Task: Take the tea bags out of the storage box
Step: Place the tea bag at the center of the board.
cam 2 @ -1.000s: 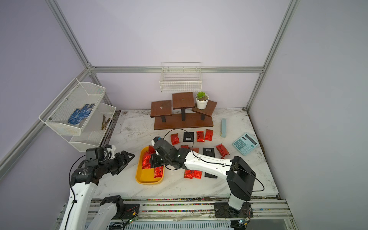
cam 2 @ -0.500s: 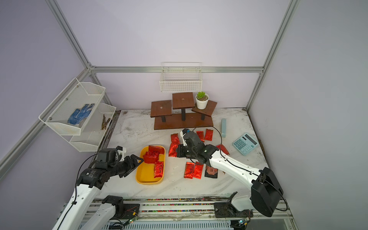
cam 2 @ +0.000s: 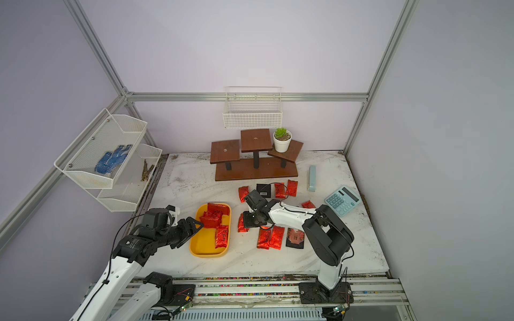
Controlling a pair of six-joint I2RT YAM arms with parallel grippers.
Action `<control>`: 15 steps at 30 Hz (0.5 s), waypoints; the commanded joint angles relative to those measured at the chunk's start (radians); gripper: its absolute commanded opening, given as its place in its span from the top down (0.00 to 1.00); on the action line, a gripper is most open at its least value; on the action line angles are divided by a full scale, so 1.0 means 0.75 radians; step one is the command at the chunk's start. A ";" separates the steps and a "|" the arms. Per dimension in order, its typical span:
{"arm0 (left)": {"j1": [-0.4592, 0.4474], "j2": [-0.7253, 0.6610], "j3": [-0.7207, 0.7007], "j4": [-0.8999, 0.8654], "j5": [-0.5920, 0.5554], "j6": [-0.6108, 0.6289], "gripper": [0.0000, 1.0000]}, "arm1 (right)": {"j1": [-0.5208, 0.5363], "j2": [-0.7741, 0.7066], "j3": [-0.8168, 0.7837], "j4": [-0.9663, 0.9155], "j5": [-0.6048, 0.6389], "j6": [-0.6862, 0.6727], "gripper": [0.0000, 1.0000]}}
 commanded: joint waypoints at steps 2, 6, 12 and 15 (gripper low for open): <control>-0.007 -0.005 -0.011 0.051 -0.016 -0.016 0.27 | -0.015 0.056 0.083 0.018 0.034 -0.013 1.00; -0.009 0.009 -0.004 0.054 -0.020 -0.012 0.26 | -0.028 0.088 0.125 -0.013 0.058 -0.020 0.93; -0.009 0.043 0.016 0.044 -0.051 0.021 0.27 | -0.027 -0.016 0.114 -0.037 0.072 -0.034 0.67; -0.043 0.106 0.043 0.027 -0.099 0.053 0.30 | -0.027 -0.100 0.108 -0.065 0.084 -0.039 0.62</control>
